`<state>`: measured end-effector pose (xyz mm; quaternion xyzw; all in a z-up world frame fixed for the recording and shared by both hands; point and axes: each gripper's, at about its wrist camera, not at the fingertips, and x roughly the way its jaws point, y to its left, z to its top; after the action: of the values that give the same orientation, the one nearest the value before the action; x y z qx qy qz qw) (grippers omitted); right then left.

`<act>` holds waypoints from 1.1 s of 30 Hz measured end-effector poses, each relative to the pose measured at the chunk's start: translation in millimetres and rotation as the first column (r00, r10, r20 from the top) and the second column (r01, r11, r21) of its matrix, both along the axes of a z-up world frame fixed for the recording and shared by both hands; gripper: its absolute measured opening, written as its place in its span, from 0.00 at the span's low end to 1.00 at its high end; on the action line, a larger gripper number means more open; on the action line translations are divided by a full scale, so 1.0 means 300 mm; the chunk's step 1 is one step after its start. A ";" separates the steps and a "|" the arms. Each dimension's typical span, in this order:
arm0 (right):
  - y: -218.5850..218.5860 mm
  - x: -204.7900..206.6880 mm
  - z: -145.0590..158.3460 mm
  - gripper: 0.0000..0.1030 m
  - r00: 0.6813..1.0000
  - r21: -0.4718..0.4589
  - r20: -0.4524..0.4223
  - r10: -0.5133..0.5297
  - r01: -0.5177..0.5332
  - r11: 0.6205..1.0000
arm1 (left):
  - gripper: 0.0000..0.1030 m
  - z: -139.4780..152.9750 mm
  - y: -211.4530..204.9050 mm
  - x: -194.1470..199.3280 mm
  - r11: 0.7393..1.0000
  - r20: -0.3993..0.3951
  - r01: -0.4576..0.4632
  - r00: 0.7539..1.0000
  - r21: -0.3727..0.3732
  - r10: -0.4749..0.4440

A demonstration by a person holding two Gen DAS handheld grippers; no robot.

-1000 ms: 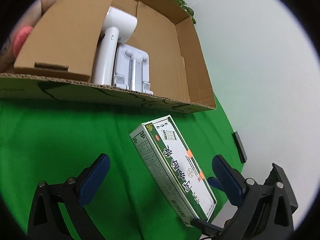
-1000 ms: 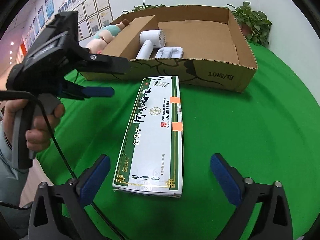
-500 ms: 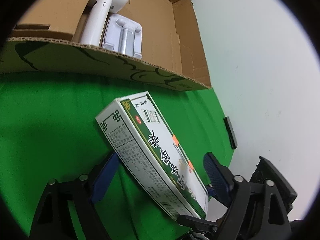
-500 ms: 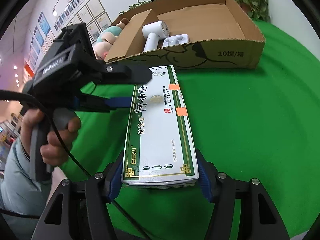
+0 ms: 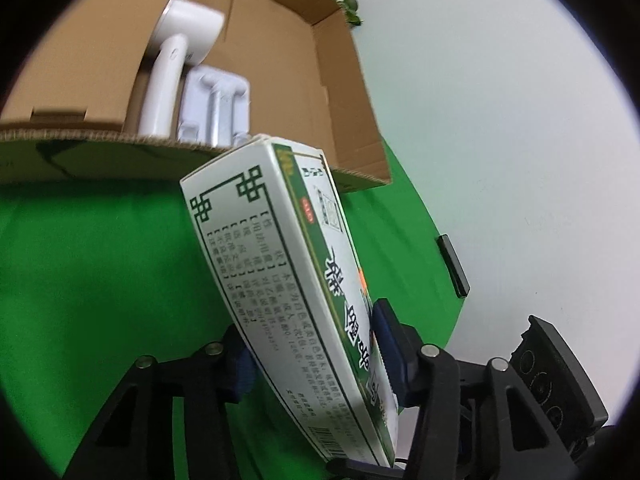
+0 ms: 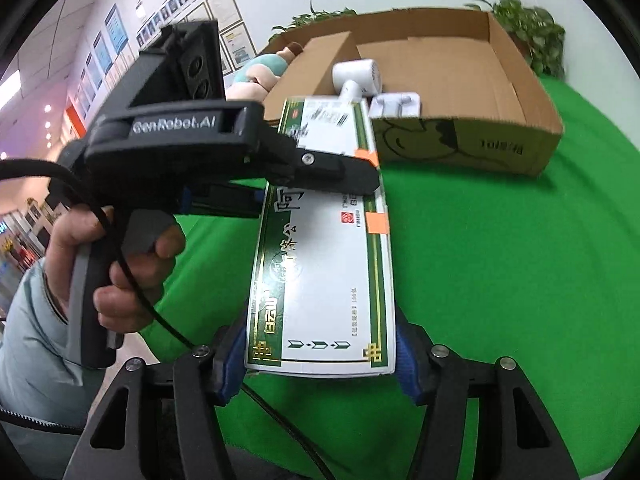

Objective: Organize objects
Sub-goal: 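Grasp the medicine box by its end with the left tool and lift it, then carry the medicine box over the tray box with the left tool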

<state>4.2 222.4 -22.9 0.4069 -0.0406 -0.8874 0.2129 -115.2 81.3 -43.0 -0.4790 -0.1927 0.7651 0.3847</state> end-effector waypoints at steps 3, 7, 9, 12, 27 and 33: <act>-0.003 0.004 0.026 0.56 1.000 0.013 -0.025 -0.005 0.005 1.000 | 0.47 0.037 0.008 0.000 1.000 -0.010 0.000 1.000 0.007 0.000; -0.001 -0.004 0.061 0.56 0.999 0.013 -0.044 -0.016 0.017 1.000 | 0.45 0.104 0.027 0.008 1.000 -0.053 0.006 0.999 -0.005 -0.007; 0.001 -0.009 0.084 0.56 0.998 0.017 -0.062 -0.020 0.021 1.000 | 0.45 0.143 0.037 0.007 1.000 -0.078 0.014 0.997 -0.014 -0.015; 0.005 -0.025 0.128 0.56 0.995 0.021 -0.092 -0.025 0.027 0.999 | 0.45 0.209 0.050 -0.014 0.999 -0.114 0.020 0.993 -0.026 -0.023; 0.057 -0.279 0.397 0.56 0.971 -0.063 -0.228 -0.077 0.064 0.996 | 0.43 0.559 0.137 -0.166 0.998 -0.300 0.025 0.953 -0.052 -0.039; 0.093 -0.363 0.442 0.56 0.969 -0.108 -0.224 -0.105 0.083 0.991 | 0.42 0.614 0.128 -0.253 0.998 -0.304 0.019 0.952 -0.059 -0.036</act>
<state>-104.6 250.2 109.6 0.2886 -0.0783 -0.9344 0.1934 -191.2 119.8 141.2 -0.3681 -0.1030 0.8295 0.4072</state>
